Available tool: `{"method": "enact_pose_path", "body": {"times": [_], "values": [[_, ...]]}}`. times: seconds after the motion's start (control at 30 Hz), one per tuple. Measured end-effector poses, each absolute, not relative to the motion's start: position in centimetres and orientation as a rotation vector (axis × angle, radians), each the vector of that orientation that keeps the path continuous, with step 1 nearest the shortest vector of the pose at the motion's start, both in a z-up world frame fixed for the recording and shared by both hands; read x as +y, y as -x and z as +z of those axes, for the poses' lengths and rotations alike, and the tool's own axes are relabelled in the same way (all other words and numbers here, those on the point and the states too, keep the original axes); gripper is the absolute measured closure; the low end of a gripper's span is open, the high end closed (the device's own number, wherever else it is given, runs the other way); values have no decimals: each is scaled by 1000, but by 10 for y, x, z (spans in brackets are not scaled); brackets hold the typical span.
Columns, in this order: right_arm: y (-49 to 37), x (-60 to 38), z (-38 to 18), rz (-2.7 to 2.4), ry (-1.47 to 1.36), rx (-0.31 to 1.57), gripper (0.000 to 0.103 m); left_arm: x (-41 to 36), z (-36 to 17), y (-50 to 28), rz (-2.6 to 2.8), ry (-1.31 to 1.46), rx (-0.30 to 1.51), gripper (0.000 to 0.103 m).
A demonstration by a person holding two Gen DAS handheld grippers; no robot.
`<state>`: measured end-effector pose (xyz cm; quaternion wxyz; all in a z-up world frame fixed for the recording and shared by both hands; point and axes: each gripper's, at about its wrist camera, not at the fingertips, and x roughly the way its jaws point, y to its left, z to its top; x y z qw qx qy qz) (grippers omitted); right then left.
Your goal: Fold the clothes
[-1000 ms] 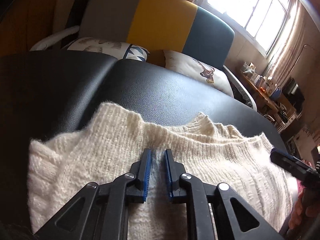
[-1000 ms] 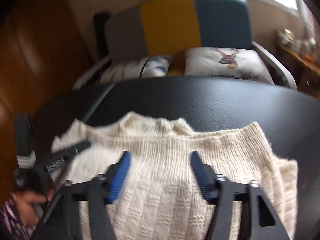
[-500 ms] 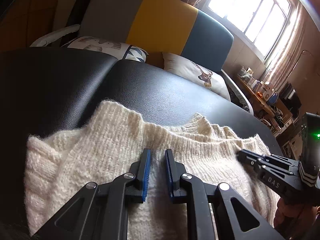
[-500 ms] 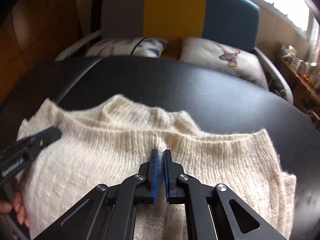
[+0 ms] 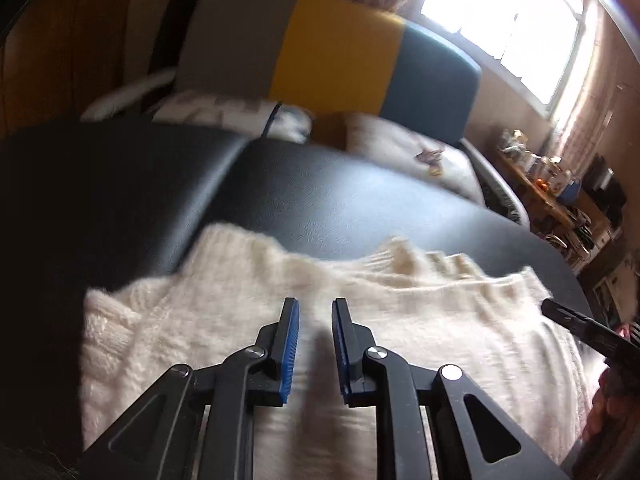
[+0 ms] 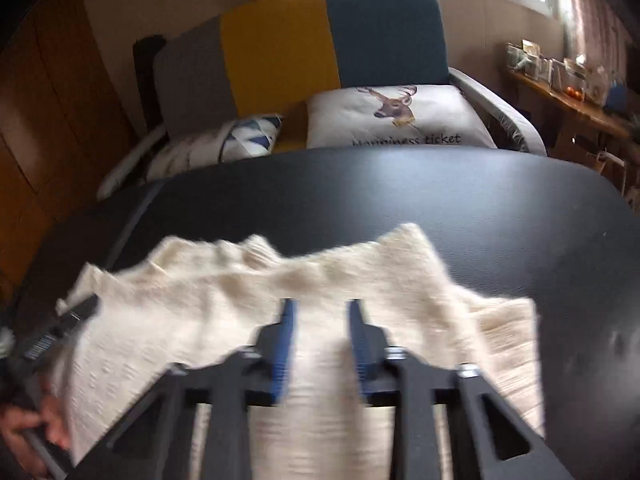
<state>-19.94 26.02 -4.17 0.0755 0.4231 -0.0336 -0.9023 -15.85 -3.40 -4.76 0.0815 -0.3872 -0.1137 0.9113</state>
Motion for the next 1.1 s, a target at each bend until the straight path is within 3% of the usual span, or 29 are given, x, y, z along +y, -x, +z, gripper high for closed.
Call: {"method": "enact_pose_path", "body": {"times": [0.07, 0.17, 0.23, 0.37, 0.5, 0.6, 0.67, 0.77, 0.97, 1.1], "values": [[206, 263, -49, -2674, -1292, -45, 91, -16, -40, 155, 2697, 1132, -248, 83], [220, 269, -64, -2666, -1358, -65, 91, 15, -50, 161, 2708, 1189, 82, 83], [229, 280, -74, -2690, -1403, -127, 95, 10, -60, 169, 2734, 1259, 125, 80], [224, 298, -86, -2724, -1341, -295, 96, -21, -67, 185, 2740, 1286, -104, 80], [218, 308, -80, -2688, -1315, -392, 95, -21, -61, 181, 2734, 1289, -74, 80], [187, 328, -56, -2675, -1223, -581, 85, -21, -51, 174, 2728, 1290, -46, 80], [158, 331, -40, -2671, -1151, -527, 78, -25, -41, 149, 2730, 1227, -107, 80], [119, 317, -30, -2668, -1101, -315, 78, -32, -38, 111, 2744, 1151, -145, 80], [104, 307, -60, -2656, -1175, -254, 78, -40, -50, 80, 2801, 1122, -48, 79], [111, 327, -82, -2704, -1247, -337, 80, -54, -57, 73, 2849, 1132, 66, 77]]}}
